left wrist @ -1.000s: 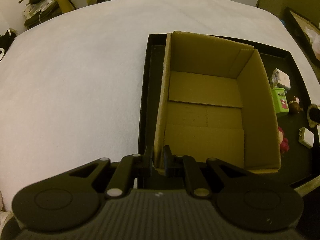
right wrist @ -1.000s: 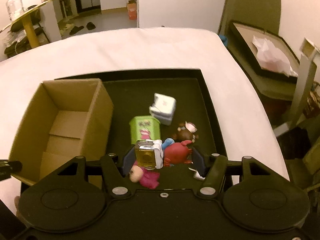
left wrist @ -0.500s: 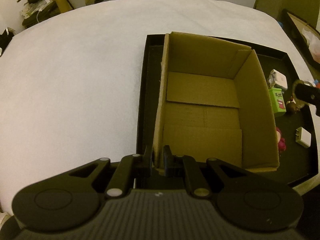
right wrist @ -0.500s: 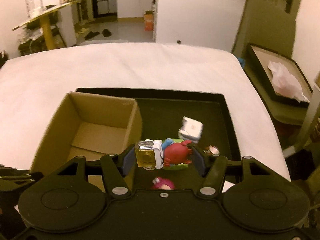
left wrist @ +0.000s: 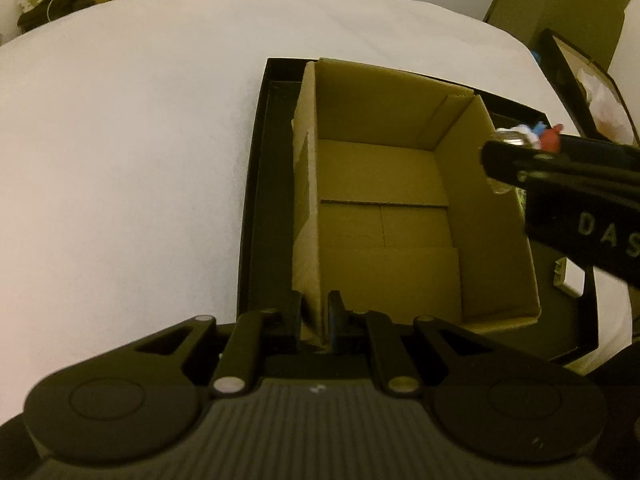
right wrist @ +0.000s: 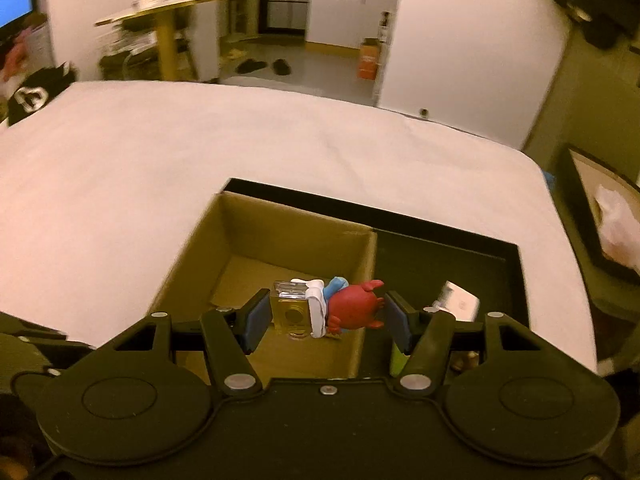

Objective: Organize rigid objects
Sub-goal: 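Carry the jar figure into the cardboard box and open the right gripper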

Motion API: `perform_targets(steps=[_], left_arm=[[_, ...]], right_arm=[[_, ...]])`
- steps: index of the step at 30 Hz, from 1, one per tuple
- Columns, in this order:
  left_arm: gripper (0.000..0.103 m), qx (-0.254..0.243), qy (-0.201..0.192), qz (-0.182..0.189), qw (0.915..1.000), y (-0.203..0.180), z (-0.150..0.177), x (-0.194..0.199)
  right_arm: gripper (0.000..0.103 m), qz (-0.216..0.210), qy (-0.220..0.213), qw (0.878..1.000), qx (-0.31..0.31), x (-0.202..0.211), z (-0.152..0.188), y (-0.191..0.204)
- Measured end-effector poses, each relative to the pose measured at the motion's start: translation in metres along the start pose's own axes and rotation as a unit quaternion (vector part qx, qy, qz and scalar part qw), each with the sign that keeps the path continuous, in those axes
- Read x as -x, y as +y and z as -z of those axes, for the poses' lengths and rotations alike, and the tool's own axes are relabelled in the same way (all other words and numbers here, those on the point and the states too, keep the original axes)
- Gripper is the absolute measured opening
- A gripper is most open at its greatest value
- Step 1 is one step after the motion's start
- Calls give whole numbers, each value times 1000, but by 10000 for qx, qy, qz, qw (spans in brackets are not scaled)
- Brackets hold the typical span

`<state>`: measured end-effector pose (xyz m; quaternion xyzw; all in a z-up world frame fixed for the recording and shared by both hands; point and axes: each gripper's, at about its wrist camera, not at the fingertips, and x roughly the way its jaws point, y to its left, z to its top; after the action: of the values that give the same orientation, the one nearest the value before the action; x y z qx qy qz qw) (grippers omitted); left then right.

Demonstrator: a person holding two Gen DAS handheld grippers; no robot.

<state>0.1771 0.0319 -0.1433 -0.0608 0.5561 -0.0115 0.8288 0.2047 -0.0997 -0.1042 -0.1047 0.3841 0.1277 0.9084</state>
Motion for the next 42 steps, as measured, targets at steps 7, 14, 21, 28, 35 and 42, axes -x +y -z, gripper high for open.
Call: perform_targets(steps=[7,14,21,28,35,42], left_arm=[[11,95,-18,99,9999,5,-1,0],[11,271,-7,198,9994,12,0,1],[11,377,6,241,9990,16,-2,2],[13,265,-16,94,9996,13,-2,2],[14,227,6,55,9997,10,-3,1],[17,175,21,-100,9998,7,-5,1]], right_arm=[[59,-193,57,9996,172,-4,-13,16],[59,-352,6,9989,322,-3,-25,23],[60,-449,-113,9980,430,-3,-36,29],[84,-284,-118,9986,428,1,-32,27],[84,-199,77,9998,35,4,-18,4],[84,-63,191,9994,-279,11,3,-20]])
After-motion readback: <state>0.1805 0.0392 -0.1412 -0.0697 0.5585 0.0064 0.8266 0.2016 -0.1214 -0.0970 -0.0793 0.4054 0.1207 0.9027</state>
